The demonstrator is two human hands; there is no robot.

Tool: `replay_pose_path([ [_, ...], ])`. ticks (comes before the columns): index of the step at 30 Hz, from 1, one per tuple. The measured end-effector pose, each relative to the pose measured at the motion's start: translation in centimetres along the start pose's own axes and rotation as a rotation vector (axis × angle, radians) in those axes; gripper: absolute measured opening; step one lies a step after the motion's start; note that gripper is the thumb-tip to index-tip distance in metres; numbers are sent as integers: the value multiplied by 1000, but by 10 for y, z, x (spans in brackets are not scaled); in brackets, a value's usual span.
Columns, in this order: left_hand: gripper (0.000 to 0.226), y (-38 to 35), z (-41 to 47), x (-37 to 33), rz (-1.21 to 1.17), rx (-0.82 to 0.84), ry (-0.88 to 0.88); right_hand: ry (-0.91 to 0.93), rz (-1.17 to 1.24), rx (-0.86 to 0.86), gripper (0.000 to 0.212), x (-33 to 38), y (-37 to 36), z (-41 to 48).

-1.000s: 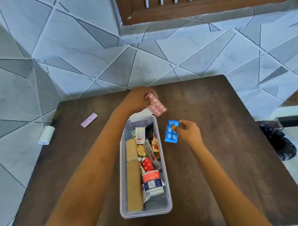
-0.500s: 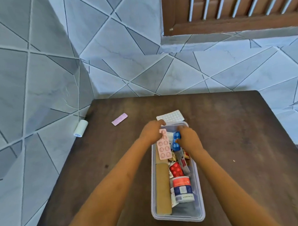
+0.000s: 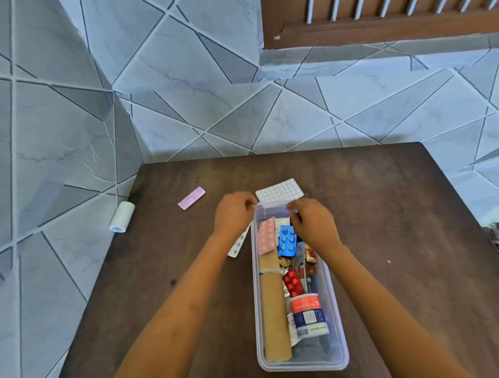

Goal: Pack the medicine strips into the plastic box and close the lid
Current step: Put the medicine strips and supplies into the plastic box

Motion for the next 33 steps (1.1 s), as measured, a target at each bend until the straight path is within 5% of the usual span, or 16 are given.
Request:
replay_pose_path([
  [2,22,7,11,19,38,-9,92,-58,97,-32,27,3,4,17],
  [5,22,-6,20,41,224,212,216,-100,137,2,27,1,-1,51],
  [9,59,-37,21,58,302,401,314,-170,115,169,34,-10,-32,99],
  [18,64,-55,26,71,230,385,380,-49,-319,608,78,-22,-90,134],
  [27,56,-51,22,72,203,343,414,38,-505,577,65,-25,-93,145],
  [33,41,-30,16,60,160,226,404,5,-222,251,24,-4,-49,139],
])
Point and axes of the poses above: each hand's wrist, its own z-axis towards the middle knuckle, its own y-axis out of the back of the hand, x = y × z, the point moved 4 cm from there along z, towards the middle knuckle, and after that the axes turned 3 degrees about -x, right-handed, at the moved point
